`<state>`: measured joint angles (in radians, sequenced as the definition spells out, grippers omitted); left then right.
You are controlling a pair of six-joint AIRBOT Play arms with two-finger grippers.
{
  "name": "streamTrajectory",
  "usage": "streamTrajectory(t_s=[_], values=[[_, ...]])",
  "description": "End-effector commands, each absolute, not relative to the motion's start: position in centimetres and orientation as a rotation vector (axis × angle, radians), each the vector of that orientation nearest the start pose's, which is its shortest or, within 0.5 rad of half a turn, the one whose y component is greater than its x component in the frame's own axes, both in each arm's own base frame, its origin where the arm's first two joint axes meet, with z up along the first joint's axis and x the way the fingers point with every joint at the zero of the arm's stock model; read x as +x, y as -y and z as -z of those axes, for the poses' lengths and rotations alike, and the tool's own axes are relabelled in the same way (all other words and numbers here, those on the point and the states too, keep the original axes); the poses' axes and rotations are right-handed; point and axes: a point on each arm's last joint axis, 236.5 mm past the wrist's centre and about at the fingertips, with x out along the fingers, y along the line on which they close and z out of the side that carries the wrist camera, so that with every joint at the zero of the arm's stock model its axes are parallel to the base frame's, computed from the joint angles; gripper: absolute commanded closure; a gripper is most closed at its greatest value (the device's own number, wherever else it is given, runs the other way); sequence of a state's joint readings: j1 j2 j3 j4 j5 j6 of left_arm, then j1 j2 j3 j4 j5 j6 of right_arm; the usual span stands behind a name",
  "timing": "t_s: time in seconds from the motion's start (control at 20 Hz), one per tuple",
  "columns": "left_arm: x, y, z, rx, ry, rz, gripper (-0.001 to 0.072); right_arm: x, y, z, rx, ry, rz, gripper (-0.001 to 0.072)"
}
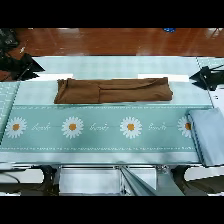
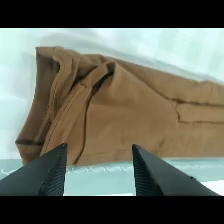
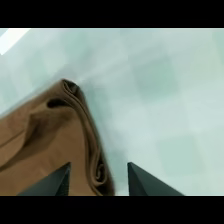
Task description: Fold the shirts.
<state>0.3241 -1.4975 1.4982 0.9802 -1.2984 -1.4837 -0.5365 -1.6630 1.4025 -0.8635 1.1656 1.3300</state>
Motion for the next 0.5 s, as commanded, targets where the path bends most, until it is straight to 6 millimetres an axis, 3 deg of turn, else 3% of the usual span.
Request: streamTrajectory(t_s=[0.0,0.15,0.25,0.45], values=[[42.7,0.1,-8.1,-0.52,-0.941,0.108,0.0207,45.0,10.3,5.5,0.87,-1.139,0.001,0.0298],[38.4,5.7,-4.7,-0.479,-0.96,0.172,0.0207,45.8,6.5,8.2,0.934,-1.203,-0.064,0.0298],[36.7,8.4,-3.2,-0.449,-1.007,0.229,0.0206,46.3,4.3,9.5,0.965,-1.234,-0.103,0.0298],[36.9,11.5,-3.5,-0.415,-0.985,0.293,0.0206,47.1,-0.6,11.1,0.944,-1.307,-0.186,0.0298]])
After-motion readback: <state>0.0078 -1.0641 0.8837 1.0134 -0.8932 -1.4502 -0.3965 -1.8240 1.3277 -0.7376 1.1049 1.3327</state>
